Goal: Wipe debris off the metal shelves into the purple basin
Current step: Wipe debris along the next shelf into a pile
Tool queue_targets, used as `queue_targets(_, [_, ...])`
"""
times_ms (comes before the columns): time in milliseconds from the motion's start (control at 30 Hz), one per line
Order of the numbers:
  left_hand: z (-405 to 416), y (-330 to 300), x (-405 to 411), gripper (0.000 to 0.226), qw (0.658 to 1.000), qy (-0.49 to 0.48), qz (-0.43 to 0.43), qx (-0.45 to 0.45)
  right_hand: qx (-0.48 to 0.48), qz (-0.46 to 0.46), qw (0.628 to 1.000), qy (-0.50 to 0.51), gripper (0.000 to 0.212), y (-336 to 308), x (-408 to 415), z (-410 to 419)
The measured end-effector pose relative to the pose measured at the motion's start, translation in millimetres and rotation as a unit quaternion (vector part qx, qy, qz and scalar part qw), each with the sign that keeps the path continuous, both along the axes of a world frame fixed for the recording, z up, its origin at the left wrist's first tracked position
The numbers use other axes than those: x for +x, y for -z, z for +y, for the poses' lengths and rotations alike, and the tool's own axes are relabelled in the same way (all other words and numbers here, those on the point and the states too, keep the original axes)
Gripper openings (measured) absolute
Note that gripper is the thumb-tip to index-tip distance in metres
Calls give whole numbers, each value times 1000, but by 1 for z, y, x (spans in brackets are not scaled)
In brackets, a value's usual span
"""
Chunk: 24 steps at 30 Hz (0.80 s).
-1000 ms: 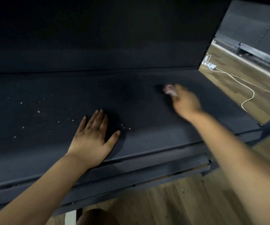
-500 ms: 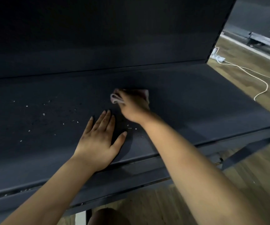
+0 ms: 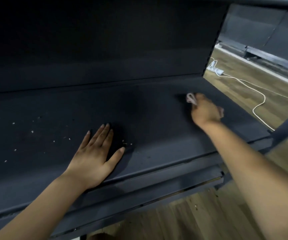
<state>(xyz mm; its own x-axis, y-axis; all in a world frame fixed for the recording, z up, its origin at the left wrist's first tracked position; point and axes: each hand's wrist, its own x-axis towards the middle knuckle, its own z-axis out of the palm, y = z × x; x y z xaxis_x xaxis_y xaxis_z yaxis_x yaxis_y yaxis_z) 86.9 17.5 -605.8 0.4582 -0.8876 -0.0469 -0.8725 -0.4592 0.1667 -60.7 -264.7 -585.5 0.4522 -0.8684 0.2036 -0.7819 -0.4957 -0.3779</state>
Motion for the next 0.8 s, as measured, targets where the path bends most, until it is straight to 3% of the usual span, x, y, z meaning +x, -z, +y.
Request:
queue_targets(133, [-3, 2, 2, 119, 1000, 0, -3, 0, 26, 13, 999, 43, 34, 20, -3, -20])
queue_targets(333, [-3, 6, 4, 124, 1000, 7, -7, -13, 75, 21, 996, 31, 39, 11, 44, -37])
queue_targets(467, [-3, 8, 4, 119, 1000, 3, -10, -12, 34, 41, 992, -110, 41, 10, 106, 10])
queue_targets(633, [-4, 8, 4, 119, 1000, 1, -18, -14, 18, 31, 954, -299, 42, 16, 170, 97])
queue_targets(700, [-4, 7, 4, 114, 1000, -2, -9, -22, 43, 18, 943, -329, 41, 17, 177, 108])
queue_targets(800, [-3, 5, 3, 108, 1000, -10, -9, -25, 49, 10, 954, -296, 31, 12, 170, 95])
